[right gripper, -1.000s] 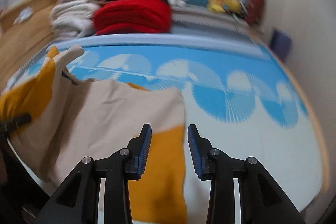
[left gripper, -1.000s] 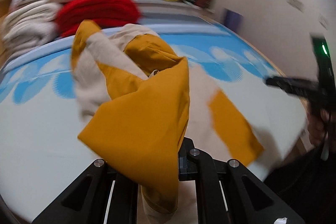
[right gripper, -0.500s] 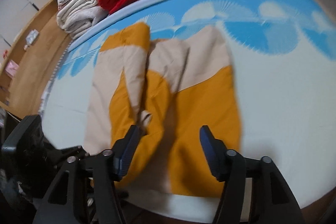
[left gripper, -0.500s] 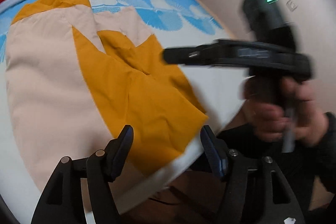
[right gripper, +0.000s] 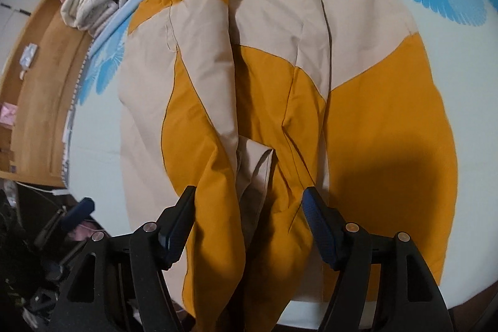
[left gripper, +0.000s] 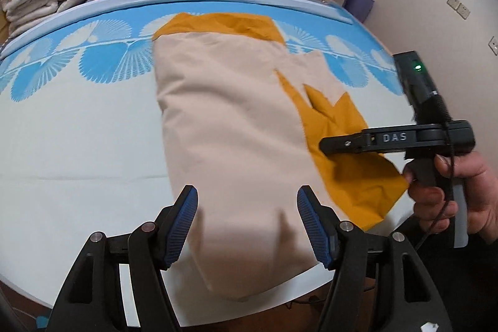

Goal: Fold large clothes

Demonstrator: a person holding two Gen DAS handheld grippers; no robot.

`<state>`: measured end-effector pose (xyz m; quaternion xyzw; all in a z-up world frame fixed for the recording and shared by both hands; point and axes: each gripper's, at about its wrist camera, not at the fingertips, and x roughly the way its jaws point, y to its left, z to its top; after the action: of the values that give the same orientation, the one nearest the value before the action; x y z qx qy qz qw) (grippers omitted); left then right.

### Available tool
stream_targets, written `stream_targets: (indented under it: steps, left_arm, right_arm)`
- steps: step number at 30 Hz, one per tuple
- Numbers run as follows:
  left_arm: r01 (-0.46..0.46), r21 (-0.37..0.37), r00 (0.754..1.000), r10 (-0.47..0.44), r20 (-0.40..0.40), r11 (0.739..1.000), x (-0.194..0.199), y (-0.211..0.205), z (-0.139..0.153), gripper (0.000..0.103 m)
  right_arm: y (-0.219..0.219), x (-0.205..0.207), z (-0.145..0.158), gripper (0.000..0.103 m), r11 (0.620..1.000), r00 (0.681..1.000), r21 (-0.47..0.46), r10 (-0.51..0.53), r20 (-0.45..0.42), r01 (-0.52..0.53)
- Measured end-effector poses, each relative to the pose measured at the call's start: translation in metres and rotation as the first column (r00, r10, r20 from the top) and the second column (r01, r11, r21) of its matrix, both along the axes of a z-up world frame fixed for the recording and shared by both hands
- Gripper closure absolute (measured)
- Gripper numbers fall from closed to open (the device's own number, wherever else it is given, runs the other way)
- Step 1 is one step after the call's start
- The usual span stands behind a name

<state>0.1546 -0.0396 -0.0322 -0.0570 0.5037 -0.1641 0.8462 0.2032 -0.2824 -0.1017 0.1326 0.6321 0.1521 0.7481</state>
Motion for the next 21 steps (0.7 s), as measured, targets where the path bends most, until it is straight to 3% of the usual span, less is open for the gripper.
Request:
stream_targets:
  steps: [2,4,5,6,8,10,12,13,14,17,21]
  left_arm:
    - [-0.001,0.006,1.000,0.001,-0.003,1.000,0.001,0.007,0.000,0.041]
    - [0.000,0.007,1.000,0.000,-0.002,1.000,0.001,0.004,-0.001,0.041]
    - [-0.002,0.008,1.000,0.002,-0.001,1.000,0.001,0.004,0.000,0.041]
    - [-0.006,0.008,1.000,0.006,0.002,1.000,-0.002,0.010,0.001,0.041]
    - [-0.021,0.011,1.000,0.021,0.009,1.000,0.001,0.011,0.000,0.042]
    - [-0.055,-0.003,0.998,0.055,0.022,0.998,0.003,0.014,0.003,0.043]
    - [-0.086,-0.030,0.996,0.087,0.036,0.996,0.005,0.018,0.007,0.043]
    - [-0.101,-0.052,0.994,0.103,0.042,0.994,0.007,0.020,0.009,0.043]
    - [-0.108,-0.067,0.993,0.111,0.043,0.992,0.009,0.021,0.010,0.043]
    - [-0.101,-0.114,0.995,0.103,0.017,0.988,0.016,0.017,0.007,0.043]
    - [-0.016,-0.120,0.996,0.004,-0.093,0.993,0.025,-0.010,-0.017,0.043]
  right_arm:
    - [0.004,-0.002,0.005,0.042,1.000,1.000,-0.029,0.012,0.028,-0.011]
    - [0.010,-0.004,0.011,0.065,0.999,0.998,-0.026,0.032,0.056,-0.030]
    - [0.012,-0.005,0.016,0.093,0.999,0.997,-0.010,0.045,0.066,-0.044]
    - [0.015,-0.006,0.023,0.096,0.998,0.994,-0.003,0.061,0.088,-0.061]
    - [0.021,-0.010,0.043,0.098,0.994,0.980,-0.016,0.108,0.170,-0.107]
    - [0.017,-0.019,0.079,0.099,0.989,0.948,0.074,0.103,0.301,-0.131]
    - [0.003,-0.035,0.124,0.099,0.971,0.883,0.172,0.069,0.465,-0.166]
    - [-0.005,-0.043,0.140,0.099,0.970,0.852,0.175,0.054,0.521,-0.168]
    - [-0.014,-0.047,0.145,0.099,0.974,0.842,0.172,0.033,0.538,-0.147]
    - [-0.058,-0.043,0.130,0.099,0.991,0.878,0.136,-0.075,0.472,0.012]
    - [-0.090,-0.027,0.074,0.099,0.985,0.949,-0.083,-0.124,0.289,0.154]
